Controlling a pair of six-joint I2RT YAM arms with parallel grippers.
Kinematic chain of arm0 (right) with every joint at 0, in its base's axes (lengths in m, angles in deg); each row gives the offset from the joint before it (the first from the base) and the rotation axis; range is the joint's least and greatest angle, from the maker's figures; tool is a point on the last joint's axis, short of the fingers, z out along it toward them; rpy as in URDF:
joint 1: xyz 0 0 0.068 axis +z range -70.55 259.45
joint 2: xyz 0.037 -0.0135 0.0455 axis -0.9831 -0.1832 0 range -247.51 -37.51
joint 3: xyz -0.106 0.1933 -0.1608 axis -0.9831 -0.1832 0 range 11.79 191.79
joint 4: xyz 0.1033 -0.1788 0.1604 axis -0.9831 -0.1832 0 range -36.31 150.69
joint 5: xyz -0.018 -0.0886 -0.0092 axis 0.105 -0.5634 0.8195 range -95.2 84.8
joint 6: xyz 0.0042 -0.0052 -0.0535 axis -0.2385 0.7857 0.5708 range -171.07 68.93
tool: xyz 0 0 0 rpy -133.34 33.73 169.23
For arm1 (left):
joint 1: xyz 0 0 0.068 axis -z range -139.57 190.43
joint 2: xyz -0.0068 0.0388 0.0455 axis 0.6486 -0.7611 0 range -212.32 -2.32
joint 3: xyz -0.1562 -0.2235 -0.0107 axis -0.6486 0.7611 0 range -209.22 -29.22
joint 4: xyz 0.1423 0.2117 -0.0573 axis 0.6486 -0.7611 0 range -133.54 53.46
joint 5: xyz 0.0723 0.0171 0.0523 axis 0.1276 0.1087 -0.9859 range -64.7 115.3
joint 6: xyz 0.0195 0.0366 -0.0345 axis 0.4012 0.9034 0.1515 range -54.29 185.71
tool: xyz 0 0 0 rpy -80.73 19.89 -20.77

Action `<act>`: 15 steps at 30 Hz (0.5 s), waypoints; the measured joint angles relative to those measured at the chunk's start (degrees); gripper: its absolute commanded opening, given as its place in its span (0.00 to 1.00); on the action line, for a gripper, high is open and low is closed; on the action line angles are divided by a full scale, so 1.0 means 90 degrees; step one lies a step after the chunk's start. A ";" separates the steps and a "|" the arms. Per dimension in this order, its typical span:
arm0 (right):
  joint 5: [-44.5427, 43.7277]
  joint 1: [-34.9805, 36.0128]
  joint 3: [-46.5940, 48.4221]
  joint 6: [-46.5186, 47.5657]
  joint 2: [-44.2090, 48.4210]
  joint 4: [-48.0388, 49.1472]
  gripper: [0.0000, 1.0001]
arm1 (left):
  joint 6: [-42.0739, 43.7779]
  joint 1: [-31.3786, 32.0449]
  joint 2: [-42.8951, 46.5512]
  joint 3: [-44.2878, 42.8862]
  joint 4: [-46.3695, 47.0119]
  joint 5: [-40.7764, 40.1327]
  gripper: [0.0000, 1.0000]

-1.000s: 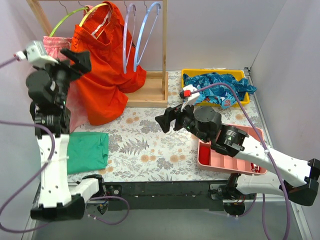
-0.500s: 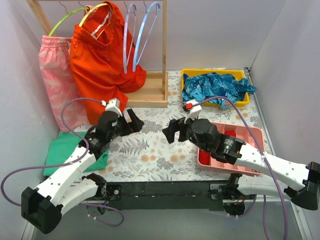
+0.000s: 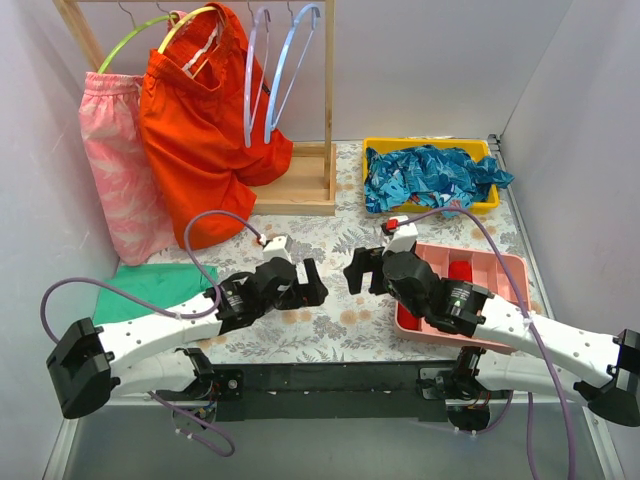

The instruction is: Place the shorts on the hanger

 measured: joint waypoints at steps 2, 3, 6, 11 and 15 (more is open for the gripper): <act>-0.0087 -0.0002 -0.0090 -0.0121 0.0080 -0.0080 0.99 | -0.0019 -0.0002 0.0233 -0.0041 0.0007 0.0068 0.98; -0.0138 0.0000 -0.0151 -0.0189 0.0134 -0.0129 0.99 | 0.0007 -0.0002 0.0384 -0.0049 0.0022 0.0134 0.98; -0.0236 -0.0002 -0.0274 -0.0359 0.0238 -0.0253 0.98 | 0.0114 0.0000 0.0794 -0.0049 0.0087 0.0279 0.98; -0.0342 -0.0002 -0.0284 -0.0459 0.0270 -0.0340 0.99 | 0.0223 0.0000 0.1056 -0.0051 0.0199 0.0270 0.98; -0.0396 -0.0002 -0.0279 -0.0459 0.0267 -0.0437 0.99 | 0.0338 0.0000 0.1078 -0.0049 0.0243 0.0274 0.98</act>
